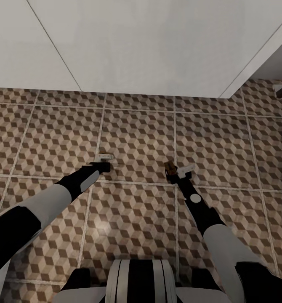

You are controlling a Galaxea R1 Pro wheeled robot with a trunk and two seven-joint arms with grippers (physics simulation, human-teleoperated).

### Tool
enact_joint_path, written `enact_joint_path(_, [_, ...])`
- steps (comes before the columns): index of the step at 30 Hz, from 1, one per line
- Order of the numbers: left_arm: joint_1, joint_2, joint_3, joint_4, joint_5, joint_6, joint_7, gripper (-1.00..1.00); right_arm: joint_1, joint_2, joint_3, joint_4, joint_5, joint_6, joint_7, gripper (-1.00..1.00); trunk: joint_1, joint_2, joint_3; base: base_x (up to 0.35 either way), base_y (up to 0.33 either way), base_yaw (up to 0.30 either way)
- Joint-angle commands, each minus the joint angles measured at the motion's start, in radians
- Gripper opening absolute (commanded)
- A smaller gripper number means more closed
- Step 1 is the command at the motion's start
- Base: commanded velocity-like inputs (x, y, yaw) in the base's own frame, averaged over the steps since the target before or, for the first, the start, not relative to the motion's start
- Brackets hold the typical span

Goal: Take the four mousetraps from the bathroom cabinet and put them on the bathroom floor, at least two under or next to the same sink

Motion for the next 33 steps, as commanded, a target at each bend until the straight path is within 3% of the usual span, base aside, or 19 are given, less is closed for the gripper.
enact_joint_path(1, [-0.001, 0.001, -0.009, -0.004, 0.006, 0.004, 0.011, -1.00, -0.002, 0.001, -0.006, 0.000, 0.002, -0.002, 0.005, -1.00, 0.000, 0.000, 0.000, 0.000, 0.000, 0.000])
enact_joint_path(21, [-0.001, 0.015, 0.001, -0.032, 0.005, 0.001, 0.025, -1.00, -0.129, 0.004, -0.008, 0.003, 0.004, 0.190, 0.001, -1.00, 0.000, 0.000, 0.000, 0.000, 0.000, 0.000])
enact_joint_path(25, [-0.001, 0.014, 0.002, -0.033, 0.005, -0.032, 0.141, -1.00, -0.138, 0.004, -0.007, 0.004, 0.004, 0.207, 0.001, -1.00, 0.000, 0.000, 0.000, 0.000, 0.000, 0.000])
enact_joint_path(29, [-0.001, 0.011, -0.001, -0.020, 0.005, -0.178, 0.249, -1.00, -0.142, 0.004, -0.007, 0.003, 0.007, 0.211, 0.001, -1.00, 0.000, 0.000, 0.000, 0.000, 0.000, 0.000])
enact_joint_path(33, [-0.001, 0.009, -0.003, 0.029, 0.005, -0.244, 0.281, -1.00, -0.146, 0.007, -0.007, 0.002, 0.031, 0.213, 0.001, -1.00, 0.000, 0.000, 0.000, 0.000, 0.000, 0.000])
